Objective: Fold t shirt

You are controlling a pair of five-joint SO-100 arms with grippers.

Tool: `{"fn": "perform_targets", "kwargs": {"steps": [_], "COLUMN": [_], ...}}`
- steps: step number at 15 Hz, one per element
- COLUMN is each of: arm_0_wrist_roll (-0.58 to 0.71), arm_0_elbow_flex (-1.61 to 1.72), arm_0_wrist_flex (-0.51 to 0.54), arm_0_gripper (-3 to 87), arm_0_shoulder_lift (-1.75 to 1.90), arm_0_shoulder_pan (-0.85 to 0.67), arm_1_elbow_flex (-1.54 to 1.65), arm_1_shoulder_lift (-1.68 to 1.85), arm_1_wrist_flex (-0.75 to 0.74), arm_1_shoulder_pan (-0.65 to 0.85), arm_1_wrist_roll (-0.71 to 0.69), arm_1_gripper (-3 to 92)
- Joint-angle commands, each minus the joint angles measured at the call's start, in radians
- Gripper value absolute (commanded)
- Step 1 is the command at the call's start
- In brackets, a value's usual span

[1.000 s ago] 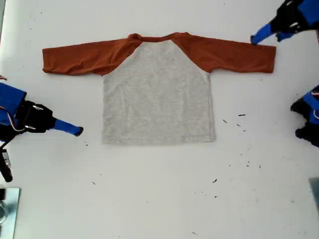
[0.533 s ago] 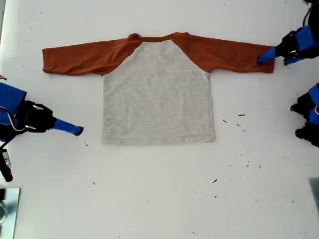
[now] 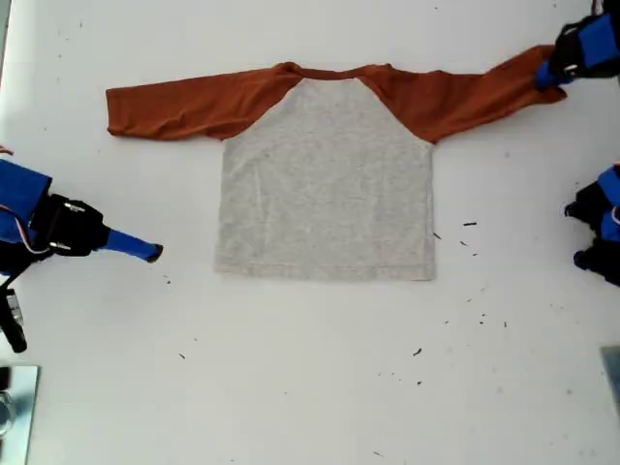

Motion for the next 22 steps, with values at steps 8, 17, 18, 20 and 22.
{"fn": "perform_targets", "kwargs": {"steps": [8, 17, 18, 20, 22], "arm_0_wrist_roll": [0.015, -0.213, -0.304, -0.348, -0.314], "arm_0_elbow_flex": [0.009, -0.003, -0.084, -0.509, -0.986], "arm_0_wrist_flex": [0.002, -0.130, -0.129, 0.006, 0.377], "arm_0_gripper": [-0.2, -0.4, -0.4, -0.3, -0.3], "arm_0_shoulder_lift": [-0.002, -0.012, -0.123, -0.624, -0.966], "arm_0_shoulder_pan": [-0.026, -0.095, -0.098, -0.176, -0.394], "arm_1_elbow_flex": [-0.844, 0.568, 0.623, 0.683, 0.693], "arm_1_shoulder_lift": [-0.098, 0.554, 0.552, 0.554, 0.560], "arm_1_wrist_flex": [-0.009, -0.110, -0.126, -0.146, -0.149], "arm_1_shoulder_pan": [-1.118, -0.825, -0.819, -0.798, -0.796], "arm_1_wrist_roll": [0.426, 0.621, 0.615, 0.594, 0.568], "arm_1_gripper": [21.8, 3.5, 3.5, 3.5, 3.5]}}
